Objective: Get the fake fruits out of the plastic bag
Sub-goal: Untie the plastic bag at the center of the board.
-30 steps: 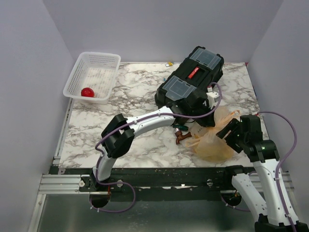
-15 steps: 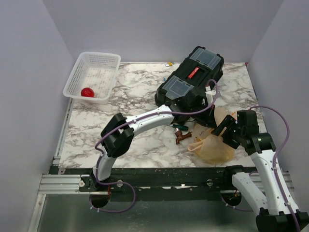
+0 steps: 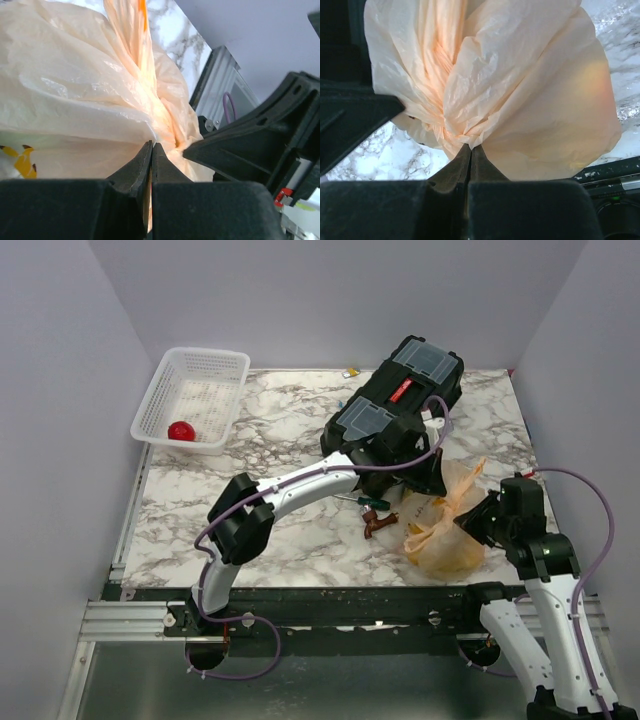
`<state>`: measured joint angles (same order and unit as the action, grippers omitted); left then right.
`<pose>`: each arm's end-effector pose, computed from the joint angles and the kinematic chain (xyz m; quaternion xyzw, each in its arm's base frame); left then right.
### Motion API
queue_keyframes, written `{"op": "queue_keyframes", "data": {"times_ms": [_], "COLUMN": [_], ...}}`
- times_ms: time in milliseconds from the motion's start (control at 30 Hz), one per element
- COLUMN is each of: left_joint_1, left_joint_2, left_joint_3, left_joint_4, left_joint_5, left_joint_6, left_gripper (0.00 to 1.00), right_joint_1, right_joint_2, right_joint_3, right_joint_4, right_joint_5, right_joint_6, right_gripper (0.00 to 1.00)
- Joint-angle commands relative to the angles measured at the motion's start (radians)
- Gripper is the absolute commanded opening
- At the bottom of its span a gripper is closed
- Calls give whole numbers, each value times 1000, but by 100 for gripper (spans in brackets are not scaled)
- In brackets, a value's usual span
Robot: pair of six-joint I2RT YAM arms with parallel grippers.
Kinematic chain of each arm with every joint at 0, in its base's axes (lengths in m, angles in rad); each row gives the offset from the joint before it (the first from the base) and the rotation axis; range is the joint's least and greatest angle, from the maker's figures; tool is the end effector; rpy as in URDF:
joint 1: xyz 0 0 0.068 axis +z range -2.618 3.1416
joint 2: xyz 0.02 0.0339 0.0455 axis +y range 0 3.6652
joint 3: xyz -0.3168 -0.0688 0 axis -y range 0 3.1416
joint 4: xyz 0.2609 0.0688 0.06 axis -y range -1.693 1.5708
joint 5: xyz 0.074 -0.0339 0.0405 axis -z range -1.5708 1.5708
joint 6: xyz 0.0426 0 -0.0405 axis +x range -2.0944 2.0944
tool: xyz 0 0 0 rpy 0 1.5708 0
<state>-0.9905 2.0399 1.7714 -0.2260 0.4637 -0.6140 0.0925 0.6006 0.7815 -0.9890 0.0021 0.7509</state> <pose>0.2743 -0.4532 0.3315 0.2721 0.7989 -0.4958 0.2049 0.0847 0.0078 0.3142 0.3004 0.8782 0.1514 0.3400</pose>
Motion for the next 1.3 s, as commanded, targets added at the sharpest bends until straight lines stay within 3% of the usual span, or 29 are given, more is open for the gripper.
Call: {"op": "queue_keyframes", "data": {"times_ms": [0, 400, 567, 600, 733, 900, 967, 1100, 1267], "left_joint_1": [16, 59, 62, 64, 63, 64, 64, 63, 62], "left_joint_2": [-29, 65, 52, 51, 35, 12, 1, -3, -1], "left_joint_3": [74, 209, 196, 197, 174, 141, 129, 127, 128], "left_joint_4": [-63, -177, -148, -151, -140, -128, -122, -113, -115], "left_joint_5": [-150, -206, -168, -163, -129, -111, -109, -90, -78], "left_joint_6": [38, 66, 75, 76, 73, 63, 56, 41, 30], "left_gripper": [0, 0, 0, 0, 0, 0, 0, 0, 0], "right_joint_1": [4, 4, 4, 4, 4, 4, 4, 4, 4], "right_joint_2": [-23, -169, -162, -151, -105, -47, -15, 74, 101], "right_joint_3": [1, 138, 164, 169, 220, 297, 284, 260, 204], "right_joint_4": [-53, -259, -260, -258, -215, -119, -54, -20, -4], "right_joint_5": [41, 293, 243, 236, 204, 97, -51, -262, -304], "right_joint_6": [23, 112, 50, 21, -88, -193, -248, -300, -311], "right_gripper": [1, 1, 1, 5, 40, 63, 68, 67, 63]}}
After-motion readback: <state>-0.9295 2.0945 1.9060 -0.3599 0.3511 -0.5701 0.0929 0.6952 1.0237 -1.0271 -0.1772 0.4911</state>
